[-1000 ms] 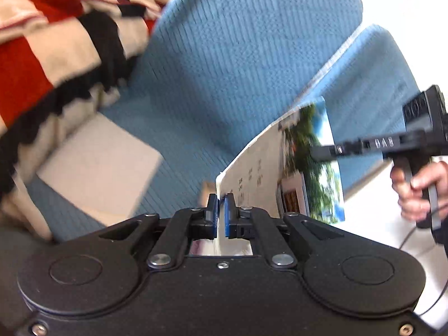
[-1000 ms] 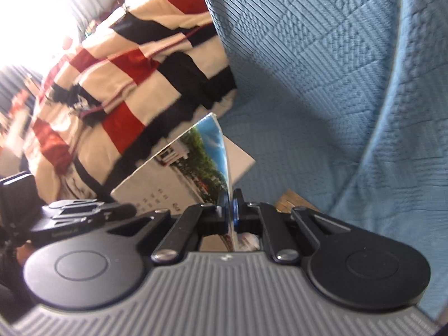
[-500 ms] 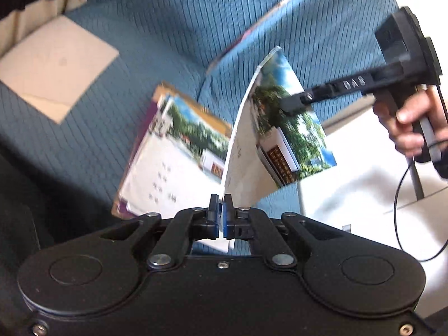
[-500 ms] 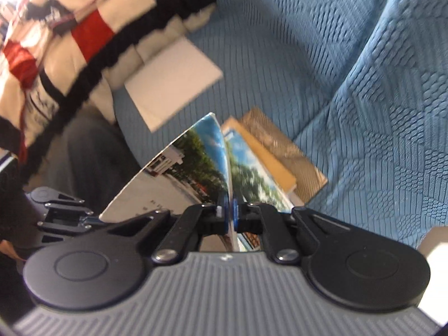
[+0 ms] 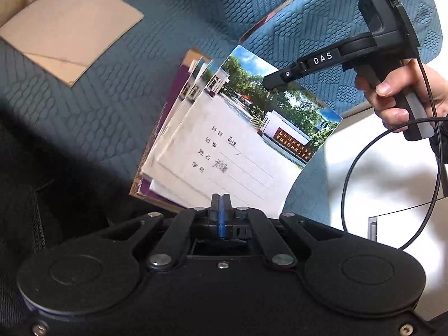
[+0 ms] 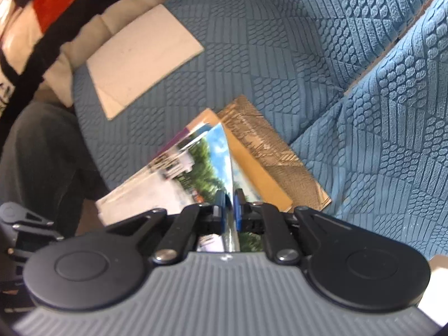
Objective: Organize objects
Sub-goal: 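Carry the held photo card with the left gripper over the card stack, then lower the photo card onto the stack and open the left gripper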
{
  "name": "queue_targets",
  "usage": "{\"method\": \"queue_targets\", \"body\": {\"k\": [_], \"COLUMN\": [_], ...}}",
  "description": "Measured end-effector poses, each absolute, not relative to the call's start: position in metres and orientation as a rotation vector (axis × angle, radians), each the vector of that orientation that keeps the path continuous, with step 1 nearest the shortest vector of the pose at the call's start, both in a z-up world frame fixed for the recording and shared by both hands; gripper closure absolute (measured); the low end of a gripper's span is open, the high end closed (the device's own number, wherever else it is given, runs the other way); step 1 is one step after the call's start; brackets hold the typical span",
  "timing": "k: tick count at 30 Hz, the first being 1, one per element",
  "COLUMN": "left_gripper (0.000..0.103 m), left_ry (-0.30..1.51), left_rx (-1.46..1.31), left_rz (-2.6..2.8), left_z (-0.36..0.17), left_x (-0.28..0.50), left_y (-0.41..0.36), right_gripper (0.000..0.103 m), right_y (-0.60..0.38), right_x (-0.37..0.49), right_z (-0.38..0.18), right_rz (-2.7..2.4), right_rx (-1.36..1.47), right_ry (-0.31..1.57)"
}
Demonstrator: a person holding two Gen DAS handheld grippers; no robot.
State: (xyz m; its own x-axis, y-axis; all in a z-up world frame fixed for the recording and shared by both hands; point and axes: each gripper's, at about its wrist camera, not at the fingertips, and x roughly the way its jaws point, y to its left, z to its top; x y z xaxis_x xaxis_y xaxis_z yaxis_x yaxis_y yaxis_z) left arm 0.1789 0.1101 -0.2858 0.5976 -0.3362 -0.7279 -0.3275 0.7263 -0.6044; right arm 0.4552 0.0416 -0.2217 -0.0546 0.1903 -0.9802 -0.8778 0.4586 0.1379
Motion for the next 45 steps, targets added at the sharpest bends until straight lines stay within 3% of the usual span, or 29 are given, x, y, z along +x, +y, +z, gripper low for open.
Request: {"method": "queue_targets", "body": {"k": [12,16,22,25,37,45], "left_gripper": [0.103,0.103,0.092,0.088,0.088,0.086], "left_ry": [0.980,0.974,0.939,0.912,0.747,0.673], "left_rx": [-0.760,-0.734,-0.689,-0.661,-0.475,-0.412], "left_rz": [-0.001,0.004,0.034,0.047,0.108,0.148], "left_z": [-0.291,-0.286,-0.274,-0.264,-0.192,-0.162], "left_x": [0.183,0.185,0.185,0.183,0.163,0.134], "left_y": [0.109,0.108,0.110,0.115,0.135,0.140], "right_gripper": [0.091,0.084,0.039,0.039,0.039,0.039], "right_y": [0.047,0.046,0.040,0.033,0.004,-0.016], "right_x": [0.460,0.461,0.469,0.467,0.388,0.324], "right_z": [-0.261,-0.263,-0.263,-0.249,-0.143,-0.108], "right_rz": [1.031,1.031,0.933,0.915,0.883,0.905], "right_rx": [-0.726,-0.716,-0.648,-0.587,-0.334,-0.174], "right_ry": [1.330,1.318,1.333,1.290,0.954,0.817]}}
